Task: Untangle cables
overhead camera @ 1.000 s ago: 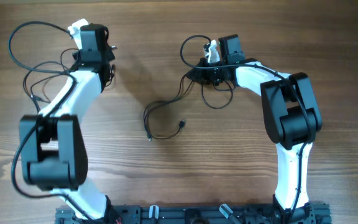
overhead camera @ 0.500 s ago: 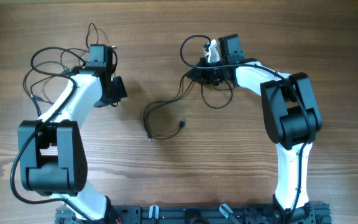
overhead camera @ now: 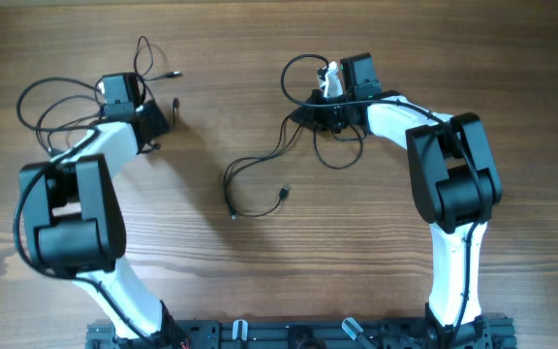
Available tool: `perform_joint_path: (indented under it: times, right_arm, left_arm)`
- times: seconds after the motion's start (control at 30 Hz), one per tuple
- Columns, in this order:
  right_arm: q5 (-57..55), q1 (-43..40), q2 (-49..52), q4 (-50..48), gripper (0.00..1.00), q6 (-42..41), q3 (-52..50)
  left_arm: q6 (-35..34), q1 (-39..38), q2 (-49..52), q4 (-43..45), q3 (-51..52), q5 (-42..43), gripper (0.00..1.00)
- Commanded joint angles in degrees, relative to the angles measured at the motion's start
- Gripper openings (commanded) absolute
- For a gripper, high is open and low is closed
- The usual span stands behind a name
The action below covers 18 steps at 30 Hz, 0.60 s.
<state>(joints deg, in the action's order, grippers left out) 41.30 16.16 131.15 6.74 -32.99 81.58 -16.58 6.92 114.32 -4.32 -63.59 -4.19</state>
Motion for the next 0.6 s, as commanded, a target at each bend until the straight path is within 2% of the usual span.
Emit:
perform_joint_path:
  times: [0.0,0.13,0.23,0.33,0.4,0.57]
  right_arm:
    - [-6.4,0.15,3.98,1.2,0.05,-0.22,-1.42]
    - [-7.43,0.15,3.98,0.96,0.05,-0.22,-1.42]
    - [-8.13,0.15,3.98,0.98,0.05,-0.24,-1.42]
    - [-8.07,0.15,3.98,1.01,0.05,-0.22,-1.42]
    - [-8.07,0.15,3.98,0.98,0.05,-0.24,-1.42]
    - [-8.04,0.15,3.98,0.96,0.05,-1.7,-1.42]
  left_arm:
    - [1.07,0.24,5.66,6.01,0.28,2.32,0.04]
    - [1.25,0.61,5.55,14.78,-0.07,2.03,0.04]
    - [1.4,0.59,0.5,13.81,-1.75,2.25,0.04]
    - [1.16,0.31,-7.93,7.76,-2.32,2.27,0.08]
    - [0.57,-0.17,-13.99,-0.59,-2.32,2.27,0.08]
    - [-1.22,-1.22,-17.55,-16.33,-2.25,6.43,0.09]
